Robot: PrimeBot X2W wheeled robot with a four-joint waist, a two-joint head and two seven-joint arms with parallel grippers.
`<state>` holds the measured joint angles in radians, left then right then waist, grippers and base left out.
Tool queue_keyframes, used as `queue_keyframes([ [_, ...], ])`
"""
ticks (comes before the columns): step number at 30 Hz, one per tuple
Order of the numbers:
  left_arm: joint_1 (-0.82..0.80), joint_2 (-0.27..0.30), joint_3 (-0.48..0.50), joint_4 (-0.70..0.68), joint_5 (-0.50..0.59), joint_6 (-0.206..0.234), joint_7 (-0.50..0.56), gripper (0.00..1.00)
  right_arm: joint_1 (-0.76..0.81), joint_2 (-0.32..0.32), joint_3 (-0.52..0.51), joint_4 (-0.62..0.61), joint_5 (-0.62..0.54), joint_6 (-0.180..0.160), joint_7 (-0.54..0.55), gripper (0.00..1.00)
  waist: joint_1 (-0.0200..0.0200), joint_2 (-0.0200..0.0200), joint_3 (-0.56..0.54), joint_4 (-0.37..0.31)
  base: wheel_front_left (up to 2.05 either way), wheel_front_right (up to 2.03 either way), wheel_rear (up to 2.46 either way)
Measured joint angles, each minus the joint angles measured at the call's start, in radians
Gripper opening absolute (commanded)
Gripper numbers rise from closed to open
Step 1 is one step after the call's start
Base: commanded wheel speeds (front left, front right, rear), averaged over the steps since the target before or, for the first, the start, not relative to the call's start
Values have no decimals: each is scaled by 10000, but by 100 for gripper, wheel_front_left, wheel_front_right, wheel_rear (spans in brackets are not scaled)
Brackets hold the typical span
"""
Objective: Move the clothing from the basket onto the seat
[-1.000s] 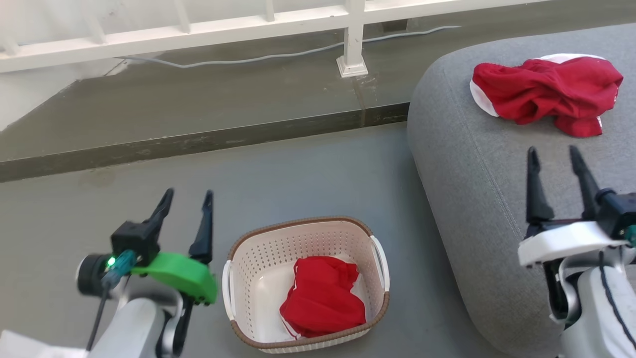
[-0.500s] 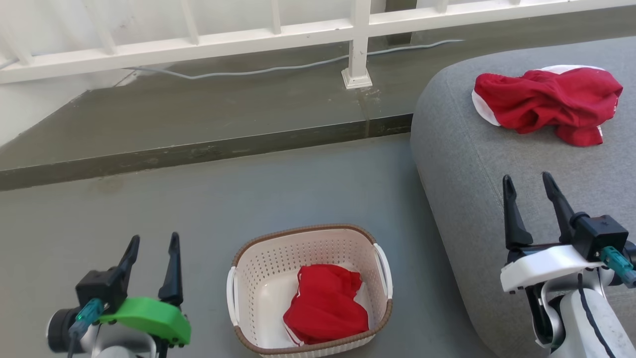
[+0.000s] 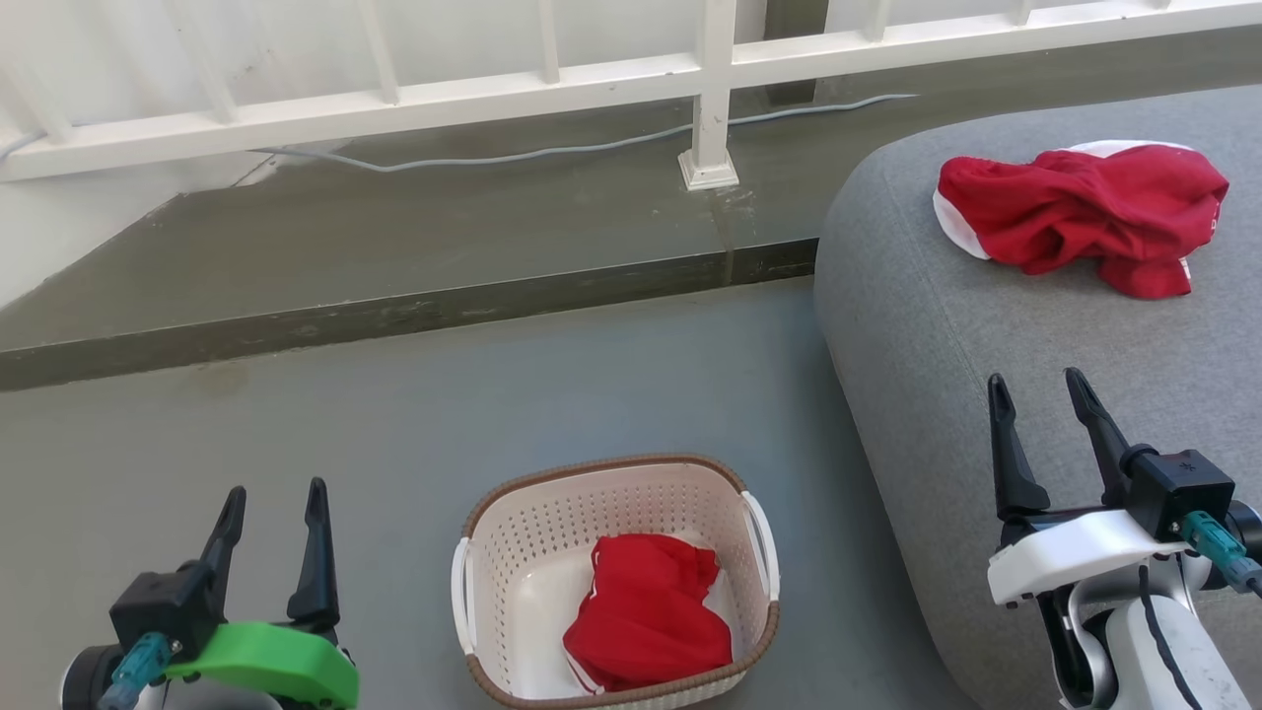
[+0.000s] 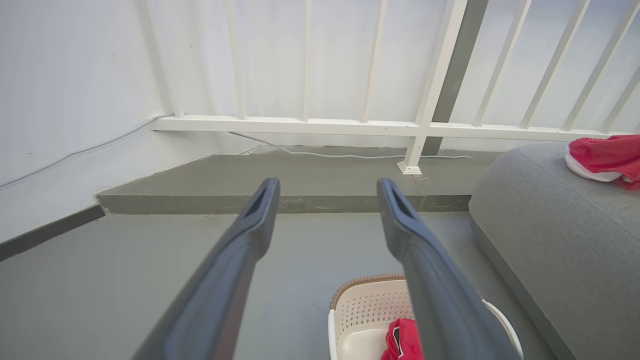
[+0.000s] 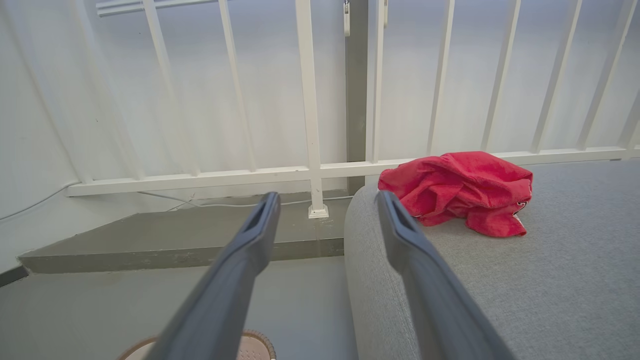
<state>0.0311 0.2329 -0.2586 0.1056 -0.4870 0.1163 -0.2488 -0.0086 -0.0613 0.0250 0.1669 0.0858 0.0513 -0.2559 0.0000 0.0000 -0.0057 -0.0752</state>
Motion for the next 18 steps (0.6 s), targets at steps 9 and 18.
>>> queue_keyframes([
  [9, 469, -58, 127, -449, 107, 0, 0, 100, 12, 6, 73, -35, 2, 0, 0, 100, 0, 0, -50, -5, 0, 0, 0],
  [18, 825, -132, 293, -773, 188, 0, 0, 100, 58, 8, 77, -61, 2, -2, 0, 100, 0, 0, -43, 15, 0, 0, 0],
])
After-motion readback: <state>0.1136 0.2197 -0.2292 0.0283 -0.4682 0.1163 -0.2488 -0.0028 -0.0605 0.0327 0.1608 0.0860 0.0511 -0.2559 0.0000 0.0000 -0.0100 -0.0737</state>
